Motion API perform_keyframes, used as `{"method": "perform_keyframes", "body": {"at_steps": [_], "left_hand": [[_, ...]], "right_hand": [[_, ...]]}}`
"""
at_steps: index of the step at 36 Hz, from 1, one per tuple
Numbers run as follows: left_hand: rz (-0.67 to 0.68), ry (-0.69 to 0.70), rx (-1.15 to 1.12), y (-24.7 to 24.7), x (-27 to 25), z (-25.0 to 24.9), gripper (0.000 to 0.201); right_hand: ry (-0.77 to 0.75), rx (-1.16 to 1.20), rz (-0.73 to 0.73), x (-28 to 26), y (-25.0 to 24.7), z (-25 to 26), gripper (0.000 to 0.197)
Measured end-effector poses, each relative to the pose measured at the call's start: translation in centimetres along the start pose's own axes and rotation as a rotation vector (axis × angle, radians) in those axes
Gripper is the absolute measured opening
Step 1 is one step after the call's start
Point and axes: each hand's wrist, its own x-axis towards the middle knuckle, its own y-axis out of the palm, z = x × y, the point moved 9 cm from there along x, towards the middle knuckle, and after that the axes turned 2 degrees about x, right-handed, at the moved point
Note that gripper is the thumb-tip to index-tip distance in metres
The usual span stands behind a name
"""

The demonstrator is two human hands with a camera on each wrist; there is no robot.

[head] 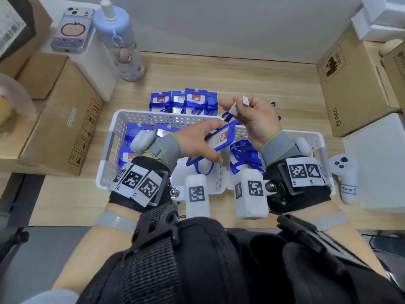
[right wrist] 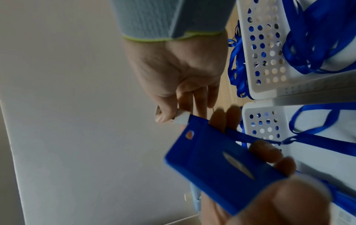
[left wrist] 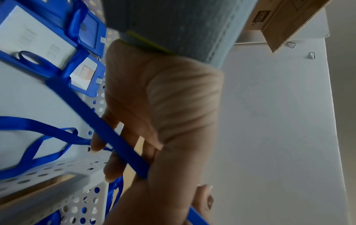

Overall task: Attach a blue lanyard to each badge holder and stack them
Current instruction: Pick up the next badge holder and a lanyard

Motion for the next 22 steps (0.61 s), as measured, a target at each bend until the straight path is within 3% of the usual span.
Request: {"method": "perform_keyframes", "body": {"at_steps": [11,15,17,22], "left_hand": [[-0.021,-0.030,-0.047,-0.5,0.1,1.2,0.067],[0.000,0.095,-0.246,-0.5,-0.4,-0.8,0.058],[-0.007,0.198,-0.385,-0.8,-0.6,-2.1,0.062],[-0.022,0.377,-0.580,-1.4,-0.6,-4.5,0.064]], "right_hand": [[-0.102,0.356,-0.155,0.4,-2.6,2.0,0.022],[-0.061,0.277,-0.138,0.8,-2.6,1.1,0.024],[-0.015,0.217,-0.100,0.8,-2.0,0.2,0.026],[0.125,0.081,0.102,0.2,0.8,-2.0,0.020]]}}
